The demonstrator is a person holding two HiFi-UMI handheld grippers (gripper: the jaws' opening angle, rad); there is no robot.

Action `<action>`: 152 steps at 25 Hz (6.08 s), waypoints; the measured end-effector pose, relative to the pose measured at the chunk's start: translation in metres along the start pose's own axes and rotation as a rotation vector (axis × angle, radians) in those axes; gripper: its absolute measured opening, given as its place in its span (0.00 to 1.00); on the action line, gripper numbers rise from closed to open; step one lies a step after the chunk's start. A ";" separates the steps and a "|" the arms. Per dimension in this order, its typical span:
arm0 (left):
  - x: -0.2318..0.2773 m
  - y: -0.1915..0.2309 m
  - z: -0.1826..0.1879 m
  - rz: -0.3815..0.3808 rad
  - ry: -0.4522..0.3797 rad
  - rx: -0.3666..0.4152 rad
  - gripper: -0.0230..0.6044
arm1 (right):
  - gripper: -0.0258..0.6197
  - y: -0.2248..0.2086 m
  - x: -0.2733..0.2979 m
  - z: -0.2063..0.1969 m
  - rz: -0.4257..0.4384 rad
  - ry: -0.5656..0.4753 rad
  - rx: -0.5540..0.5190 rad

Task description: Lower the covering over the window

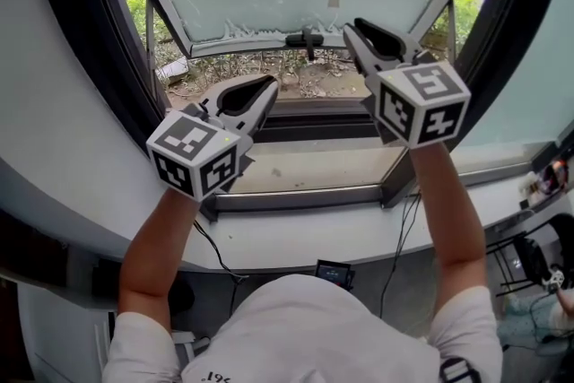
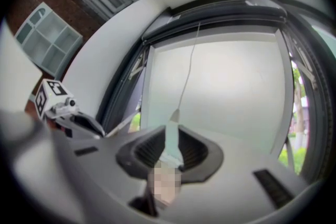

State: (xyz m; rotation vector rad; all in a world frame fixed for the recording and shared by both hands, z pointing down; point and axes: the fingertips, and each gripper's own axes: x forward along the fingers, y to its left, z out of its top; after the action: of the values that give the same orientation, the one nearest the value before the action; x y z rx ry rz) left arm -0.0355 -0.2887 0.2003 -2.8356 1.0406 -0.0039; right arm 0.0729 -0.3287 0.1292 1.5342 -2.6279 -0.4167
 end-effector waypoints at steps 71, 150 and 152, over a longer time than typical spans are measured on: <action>0.002 0.012 0.019 -0.020 0.026 0.140 0.09 | 0.11 0.003 0.064 0.027 -0.149 0.217 -0.698; 0.001 0.033 0.043 0.130 0.062 0.536 0.25 | 0.12 0.089 -0.004 -0.265 0.211 0.853 -0.883; 0.001 0.041 0.054 0.152 0.056 0.569 0.27 | 0.12 0.089 -0.004 -0.266 0.207 0.854 -0.878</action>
State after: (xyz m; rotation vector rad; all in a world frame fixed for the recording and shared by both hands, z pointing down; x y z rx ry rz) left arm -0.0588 -0.3139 0.1421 -2.2535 1.0575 -0.3137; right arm 0.0513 -0.3361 0.4089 0.8452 -1.5690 -0.6029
